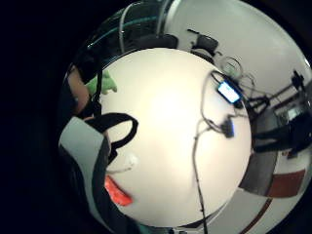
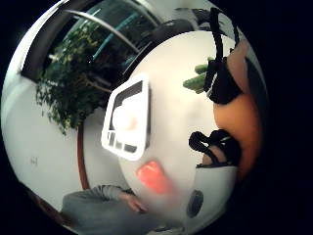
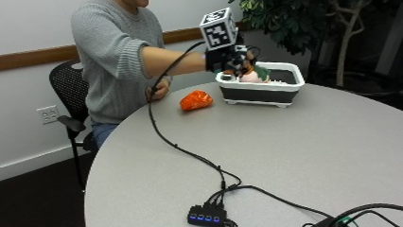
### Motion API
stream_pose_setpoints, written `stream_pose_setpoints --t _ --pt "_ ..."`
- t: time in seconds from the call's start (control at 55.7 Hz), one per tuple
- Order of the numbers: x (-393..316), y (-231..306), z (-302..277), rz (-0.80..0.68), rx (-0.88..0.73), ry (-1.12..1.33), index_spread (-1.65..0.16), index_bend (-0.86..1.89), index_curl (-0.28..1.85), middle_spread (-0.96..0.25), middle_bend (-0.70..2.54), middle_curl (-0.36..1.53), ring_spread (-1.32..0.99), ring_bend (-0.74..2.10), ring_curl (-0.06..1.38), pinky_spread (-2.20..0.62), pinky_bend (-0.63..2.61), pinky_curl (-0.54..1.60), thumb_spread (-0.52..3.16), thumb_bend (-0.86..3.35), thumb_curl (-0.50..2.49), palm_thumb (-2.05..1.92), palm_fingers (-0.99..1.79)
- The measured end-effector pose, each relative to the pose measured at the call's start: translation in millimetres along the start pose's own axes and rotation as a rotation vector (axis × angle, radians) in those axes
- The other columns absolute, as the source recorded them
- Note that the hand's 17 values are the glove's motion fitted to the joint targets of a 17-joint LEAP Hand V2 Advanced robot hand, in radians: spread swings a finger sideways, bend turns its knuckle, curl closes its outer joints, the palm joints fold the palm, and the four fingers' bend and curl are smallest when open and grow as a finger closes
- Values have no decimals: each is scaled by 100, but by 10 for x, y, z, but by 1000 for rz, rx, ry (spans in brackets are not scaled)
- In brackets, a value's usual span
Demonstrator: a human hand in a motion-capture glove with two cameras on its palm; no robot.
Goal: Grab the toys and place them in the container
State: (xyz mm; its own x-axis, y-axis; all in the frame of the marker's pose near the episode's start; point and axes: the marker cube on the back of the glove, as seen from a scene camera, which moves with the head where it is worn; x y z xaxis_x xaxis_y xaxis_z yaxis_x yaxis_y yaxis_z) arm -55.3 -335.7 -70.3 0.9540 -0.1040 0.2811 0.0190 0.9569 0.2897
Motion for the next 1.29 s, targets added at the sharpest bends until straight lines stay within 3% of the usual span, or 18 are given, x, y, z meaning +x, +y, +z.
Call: stream_pose_setpoints --t 0.179,0.341,0.485,0.574,0.628,0.718,0.754,0.861,1.095,1.292 --pt "-1560 -621 564 -200 -44 -39 -40 61 65 -29 60 50 -48 101 71 -46 104 47 74 31 118 57 82" --pt "-2120 -900 850 -301 -68 -18 -41 59 70 -30 56 53 -48 101 71 -45 105 48 67 31 127 55 77" --pt "-2150 -994 1117 -255 -103 -15 -43 56 74 -31 53 56 -48 101 72 -45 106 48 63 30 134 54 73" --pt "-2065 -943 1410 -228 -232 45 -44 52 76 -31 49 58 -48 100 72 -44 109 49 63 30 137 53 65" --pt "-1966 -872 1553 -208 -344 56 -44 44 77 -30 41 57 -46 99 73 -44 113 50 65 29 137 52 49" --pt "-1822 -738 1670 -206 -427 21 -41 21 71 -25 19 51 -36 79 69 -32 126 54 91 22 129 28 -14" --pt "-1791 -690 1691 -204 -432 16 -41 14 66 -23 17 48 -32 69 65 -27 125 52 99 19 124 21 -18" --pt "-1724 -546 1645 -210 -426 7 -40 14 57 -20 13 43 -23 48 54 -13 120 47 117 14 110 7 -18" --pt "-1606 -145 1287 -250 -422 19 -39 17 51 -18 12 36 -15 40 48 -2 112 41 139 12 84 -1 -12" --pt "-1397 662 645 -247 -387 98 -39 18 48 -17 13 32 -12 36 45 1 106 38 147 11 69 -1 -10"
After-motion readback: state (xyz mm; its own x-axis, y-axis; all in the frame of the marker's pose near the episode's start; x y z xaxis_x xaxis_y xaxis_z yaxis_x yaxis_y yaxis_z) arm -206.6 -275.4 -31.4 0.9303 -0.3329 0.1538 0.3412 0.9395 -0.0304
